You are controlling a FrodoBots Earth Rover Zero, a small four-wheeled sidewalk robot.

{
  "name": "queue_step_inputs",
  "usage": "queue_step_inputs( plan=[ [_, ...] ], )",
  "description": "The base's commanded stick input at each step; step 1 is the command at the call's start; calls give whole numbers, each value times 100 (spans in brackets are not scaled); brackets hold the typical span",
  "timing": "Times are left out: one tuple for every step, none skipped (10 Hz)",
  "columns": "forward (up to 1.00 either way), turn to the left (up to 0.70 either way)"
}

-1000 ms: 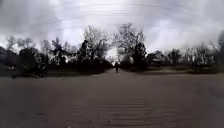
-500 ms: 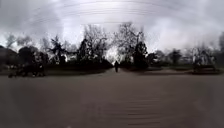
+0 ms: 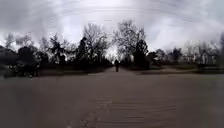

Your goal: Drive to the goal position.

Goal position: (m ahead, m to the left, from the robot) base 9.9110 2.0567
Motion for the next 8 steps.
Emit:
queue_step_inputs(
  plan=[
    [70,0],
    [70,0],
    [70,-23],
    [70,-27],
    [70,-15],
    [70,0],
    [70,0],
    [70,0]
  ],
)
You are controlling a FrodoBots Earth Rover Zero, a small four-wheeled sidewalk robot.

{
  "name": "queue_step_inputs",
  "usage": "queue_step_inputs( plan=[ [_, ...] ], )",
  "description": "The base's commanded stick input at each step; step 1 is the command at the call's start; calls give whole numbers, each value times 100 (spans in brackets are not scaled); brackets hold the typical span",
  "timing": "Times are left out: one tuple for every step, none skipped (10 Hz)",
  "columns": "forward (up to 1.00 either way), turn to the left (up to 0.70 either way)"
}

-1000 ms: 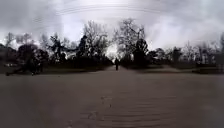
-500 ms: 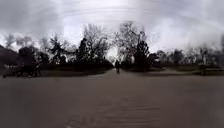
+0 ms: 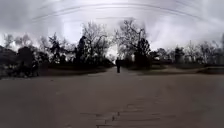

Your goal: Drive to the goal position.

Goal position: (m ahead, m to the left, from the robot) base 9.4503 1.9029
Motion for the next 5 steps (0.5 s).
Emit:
queue_step_inputs(
  plan=[
    [70,0],
    [70,0],
    [70,0],
    [70,0],
    [70,0]
  ],
)
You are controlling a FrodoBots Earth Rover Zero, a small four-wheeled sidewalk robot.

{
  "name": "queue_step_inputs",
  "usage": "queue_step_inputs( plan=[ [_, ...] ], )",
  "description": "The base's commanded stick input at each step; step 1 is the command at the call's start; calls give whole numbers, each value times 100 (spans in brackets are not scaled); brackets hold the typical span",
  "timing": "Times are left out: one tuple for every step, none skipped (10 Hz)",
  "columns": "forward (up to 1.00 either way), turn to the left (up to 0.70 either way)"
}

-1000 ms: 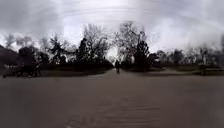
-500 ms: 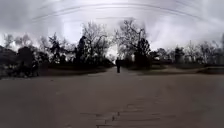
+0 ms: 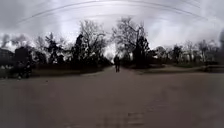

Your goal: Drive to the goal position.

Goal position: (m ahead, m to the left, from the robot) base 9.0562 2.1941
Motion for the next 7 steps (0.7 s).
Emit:
queue_step_inputs(
  plan=[
    [70,0],
    [70,0],
    [70,0],
    [70,0],
    [70,0],
    [70,0],
    [70,7]
  ],
)
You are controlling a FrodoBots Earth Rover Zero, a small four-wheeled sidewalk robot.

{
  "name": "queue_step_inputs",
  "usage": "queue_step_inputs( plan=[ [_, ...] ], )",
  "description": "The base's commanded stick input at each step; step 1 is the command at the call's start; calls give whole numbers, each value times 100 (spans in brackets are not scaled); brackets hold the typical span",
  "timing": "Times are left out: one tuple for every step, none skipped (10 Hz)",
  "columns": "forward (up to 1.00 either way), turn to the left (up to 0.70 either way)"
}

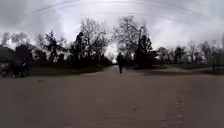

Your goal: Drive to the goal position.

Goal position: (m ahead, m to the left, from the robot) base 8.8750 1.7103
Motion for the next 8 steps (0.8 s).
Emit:
queue_step_inputs(
  plan=[
    [70,27],
    [70,27],
    [70,27],
    [70,27],
    [70,27],
    [70,27],
    [70,12],
    [70,0]
  ],
)
